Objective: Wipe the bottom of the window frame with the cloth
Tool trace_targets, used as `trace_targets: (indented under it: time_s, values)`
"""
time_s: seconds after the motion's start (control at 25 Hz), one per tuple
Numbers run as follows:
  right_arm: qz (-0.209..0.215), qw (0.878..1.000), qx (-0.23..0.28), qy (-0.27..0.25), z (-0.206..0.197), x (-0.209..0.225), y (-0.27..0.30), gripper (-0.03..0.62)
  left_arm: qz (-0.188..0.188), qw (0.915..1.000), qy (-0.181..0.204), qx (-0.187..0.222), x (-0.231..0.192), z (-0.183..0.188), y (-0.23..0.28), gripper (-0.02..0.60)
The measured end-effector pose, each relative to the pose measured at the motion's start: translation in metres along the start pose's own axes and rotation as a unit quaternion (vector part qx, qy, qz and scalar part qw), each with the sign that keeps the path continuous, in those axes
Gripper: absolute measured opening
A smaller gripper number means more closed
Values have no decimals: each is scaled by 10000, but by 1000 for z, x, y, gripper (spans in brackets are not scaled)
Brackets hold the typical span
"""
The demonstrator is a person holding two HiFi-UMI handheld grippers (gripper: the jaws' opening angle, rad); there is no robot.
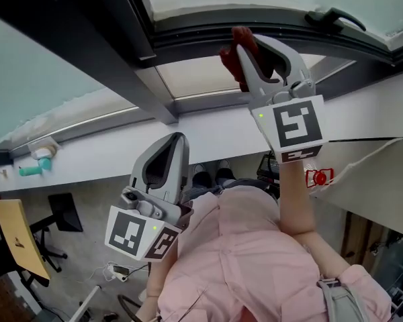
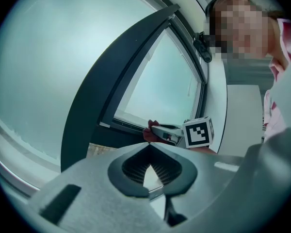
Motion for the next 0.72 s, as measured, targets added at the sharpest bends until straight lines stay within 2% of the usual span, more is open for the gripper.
trace_targets:
  time_s: [0.16, 0.44, 0.72]
  values:
    - [503, 9984, 105, -240, 15, -48, 12, 72, 113, 9999, 73, 81, -7, 6, -20, -3]
    - [868, 9940, 318, -587, 32, -94, 35, 72, 469, 9985, 162, 240, -21, 15, -52, -3]
    - [808, 9933, 298, -776, 31, -116, 54, 74, 757, 9963, 188, 364, -32, 22, -69, -3]
Point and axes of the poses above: the fingertips, and each gripper's own axes: y forward along the fingers, x to its right, z out of its top, the point moved 8 cm from there along -y, backward along the fingers, and after that the axes turned 15 degrees about -z, right-handed, at the moved point
